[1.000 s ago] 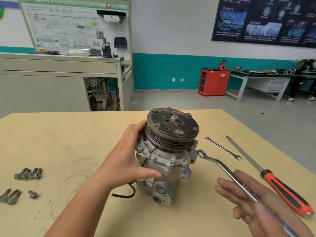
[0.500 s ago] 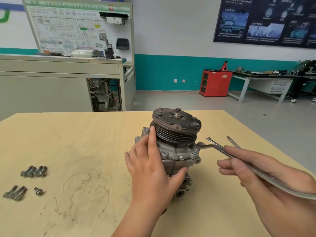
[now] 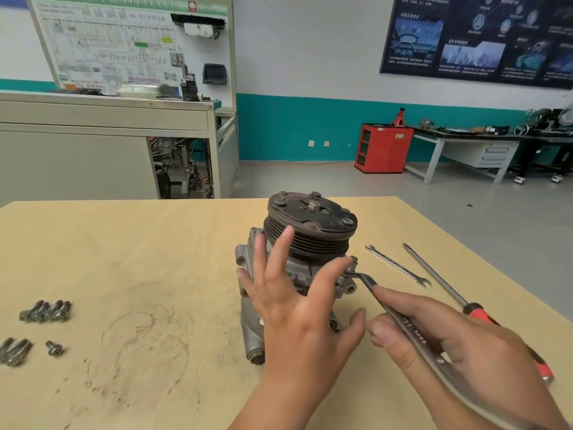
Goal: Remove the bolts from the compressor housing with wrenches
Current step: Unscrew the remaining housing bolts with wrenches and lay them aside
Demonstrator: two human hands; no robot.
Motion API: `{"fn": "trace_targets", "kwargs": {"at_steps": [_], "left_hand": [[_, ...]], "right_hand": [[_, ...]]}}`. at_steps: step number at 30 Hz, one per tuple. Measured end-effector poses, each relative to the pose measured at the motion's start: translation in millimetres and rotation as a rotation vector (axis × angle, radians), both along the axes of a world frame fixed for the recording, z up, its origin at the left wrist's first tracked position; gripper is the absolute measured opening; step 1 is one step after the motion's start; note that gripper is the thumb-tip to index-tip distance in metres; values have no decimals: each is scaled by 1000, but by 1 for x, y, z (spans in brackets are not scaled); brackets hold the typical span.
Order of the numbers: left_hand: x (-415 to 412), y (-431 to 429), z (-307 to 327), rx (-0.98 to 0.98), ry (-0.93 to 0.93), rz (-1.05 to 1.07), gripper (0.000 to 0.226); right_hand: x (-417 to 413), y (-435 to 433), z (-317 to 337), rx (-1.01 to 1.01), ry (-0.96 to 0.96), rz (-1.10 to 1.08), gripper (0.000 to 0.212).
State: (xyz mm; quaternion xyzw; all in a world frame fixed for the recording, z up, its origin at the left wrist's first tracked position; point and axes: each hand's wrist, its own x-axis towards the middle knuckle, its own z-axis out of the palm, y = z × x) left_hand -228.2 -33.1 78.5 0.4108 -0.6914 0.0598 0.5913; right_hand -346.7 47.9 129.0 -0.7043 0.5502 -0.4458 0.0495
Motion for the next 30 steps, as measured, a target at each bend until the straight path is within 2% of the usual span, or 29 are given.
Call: {"fn": "trace_targets", "kwargs": {"at_steps": [1,3,5,7,8,9,11,12,15,17,18,20,21,22,24,26,27,28,30], "left_hand": [[-1,-2,-2,29,-19,25,60],[-1,-7,-7,79,-47,62,77],[0,-11,-10,89,-47,74,80],[0,-13,-11,70,-33,61,72],[1,-13,-11,56,-29,53,67],[1,-14,-12,47,-27,47,66],[2,-14,-13,36,-37,38,66],[4,-14,-13,27,-45,35,62],[10,-15,-15,6,-67,1,34],[16,-15,-16,10,-76,-31,27],[19,-16,-17,11,-82,-50,27],[27,-17,-16,19,-89,-103,27],[31,-18,-15,24,-92,-131,26],[35,-20,-14,30,-95,-157,26],[46,-23,-12,42,-103,-209,27],[58,-28,-10,55,-118,-276,28],[64,-30,-10,58,-129,-313,28],[69,-33,-9,60,-139,-346,28],[76,-35,-10,71,-139,-393,29]], "right_hand": [[-4,0,-3,-54,12,-39,33],[-10,-6,-7,-83,-225,56,30],[-31,-24,-12,-70,-464,179,22],[-53,-47,-9,51,-693,314,24],[-62,-62,-8,151,-810,355,15],[-69,-78,-8,246,-897,410,16],[-76,-108,-11,386,-1040,506,34],[-77,-119,-15,414,-1104,563,32],[-81,-137,-27,301,-1396,731,21],[-91,-141,-36,164,-1529,643,13],[-97,-141,-42,109,-1476,515,5],[-104,-145,-58,94,-984,169,25],[-103,-147,-68,100,-705,69,25],[-103,-149,-77,155,-467,24,23],[-108,-156,-90,337,-61,29,37],[-114,-167,-97,391,507,33,55],[-114,-172,-100,372,708,21,57],[-113,-176,-103,372,814,17,56],[-112,-182,-106,355,896,9,57]]}}
